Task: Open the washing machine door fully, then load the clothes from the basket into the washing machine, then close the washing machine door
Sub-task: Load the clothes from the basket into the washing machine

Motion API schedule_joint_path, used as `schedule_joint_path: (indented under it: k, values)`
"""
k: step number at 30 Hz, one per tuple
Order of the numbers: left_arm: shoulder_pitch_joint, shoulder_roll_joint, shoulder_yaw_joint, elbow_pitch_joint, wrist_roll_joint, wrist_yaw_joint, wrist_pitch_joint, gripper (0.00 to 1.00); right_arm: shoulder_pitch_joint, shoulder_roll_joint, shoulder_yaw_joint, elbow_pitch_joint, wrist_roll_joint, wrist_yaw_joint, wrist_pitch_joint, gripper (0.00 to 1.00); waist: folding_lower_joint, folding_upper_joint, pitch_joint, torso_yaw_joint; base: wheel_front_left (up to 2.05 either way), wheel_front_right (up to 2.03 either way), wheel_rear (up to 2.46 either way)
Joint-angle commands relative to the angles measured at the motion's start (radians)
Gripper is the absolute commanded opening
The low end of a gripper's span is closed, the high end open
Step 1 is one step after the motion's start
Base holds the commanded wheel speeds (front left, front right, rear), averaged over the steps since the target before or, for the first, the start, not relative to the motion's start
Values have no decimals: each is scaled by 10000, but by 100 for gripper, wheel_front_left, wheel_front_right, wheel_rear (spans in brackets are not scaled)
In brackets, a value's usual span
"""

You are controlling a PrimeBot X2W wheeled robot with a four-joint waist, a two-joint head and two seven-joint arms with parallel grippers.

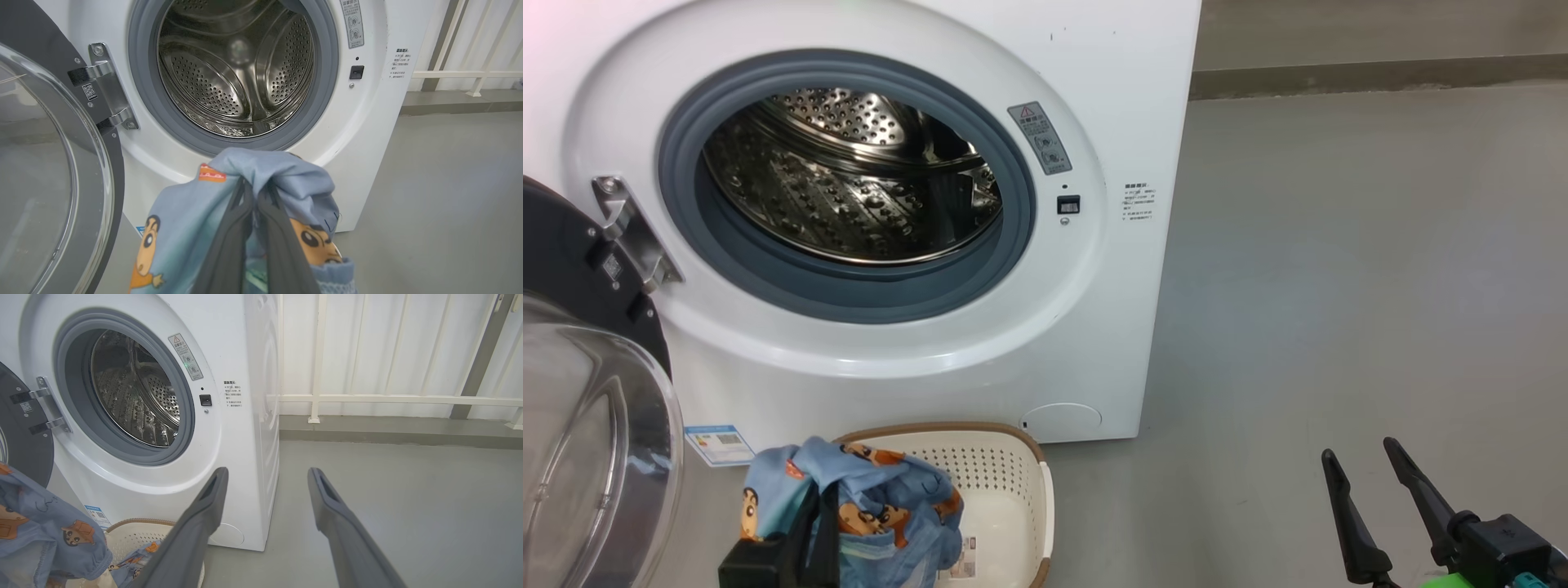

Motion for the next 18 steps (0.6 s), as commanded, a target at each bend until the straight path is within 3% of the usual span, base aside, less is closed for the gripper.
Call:
schedule_joint_path:
  k: [1, 18]
  values:
    - [-378, 171, 319, -220, -67, 65, -99, 0, -65, -81, 224, -299, -166, 16, 28, 100, 0, 0, 15, 1, 0, 0, 0]
    - [-1919, -58, 118, 872, -238, -256, -113, 0, -354, -300, 410, -565, -42, 16, 51, 100, 0, 0, 844, -174, 0, 0, 0]
